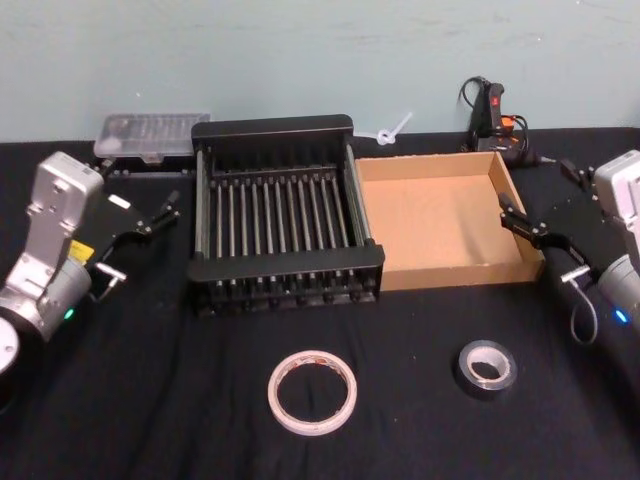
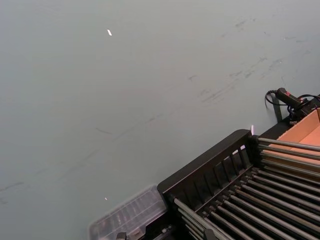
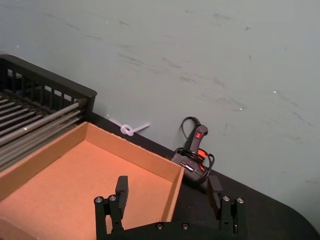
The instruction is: Pick up the white tape and place it into the black box , Pick up the silver tape and place it into the brown box.
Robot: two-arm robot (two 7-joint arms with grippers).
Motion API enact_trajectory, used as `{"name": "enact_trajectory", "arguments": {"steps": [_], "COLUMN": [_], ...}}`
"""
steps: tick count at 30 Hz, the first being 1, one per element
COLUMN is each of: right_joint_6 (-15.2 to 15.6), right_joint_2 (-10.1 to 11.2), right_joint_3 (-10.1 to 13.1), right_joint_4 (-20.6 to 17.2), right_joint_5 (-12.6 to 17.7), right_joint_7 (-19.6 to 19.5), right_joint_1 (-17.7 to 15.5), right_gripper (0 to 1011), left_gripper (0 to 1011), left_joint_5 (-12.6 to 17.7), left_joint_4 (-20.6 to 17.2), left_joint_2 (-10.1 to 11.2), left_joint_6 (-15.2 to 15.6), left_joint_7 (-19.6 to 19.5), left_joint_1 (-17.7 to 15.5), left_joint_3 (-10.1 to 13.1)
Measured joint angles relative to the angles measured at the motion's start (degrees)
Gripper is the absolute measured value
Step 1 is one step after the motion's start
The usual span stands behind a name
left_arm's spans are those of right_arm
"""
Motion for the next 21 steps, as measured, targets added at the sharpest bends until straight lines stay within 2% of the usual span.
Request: {"name": "enact_trajectory", "arguments": {"steps": [14, 21], "right_joint_6": [2.0, 4.9], "right_joint_2": [0.0, 0.0], "right_joint_3": [2.9, 4.4], "right_joint_4": [-5.1, -8.7], "right_joint_5": [4.1, 7.2], "right_joint_7": [4.0, 6.4], "right_joint_1": [-4.3, -7.2], "right_gripper": [1002, 1002], "left_gripper": [1001, 1001], "left_joint_5": [0.0, 0.0], "left_joint_4": [0.0, 0.0], "left_joint_2": [0.0, 0.0], "left_joint_6": [0.0, 0.0], "left_joint_7": [0.0, 0.0], "left_joint_1": [0.0, 0.0], "left_joint_3": [0.0, 0.0]}}
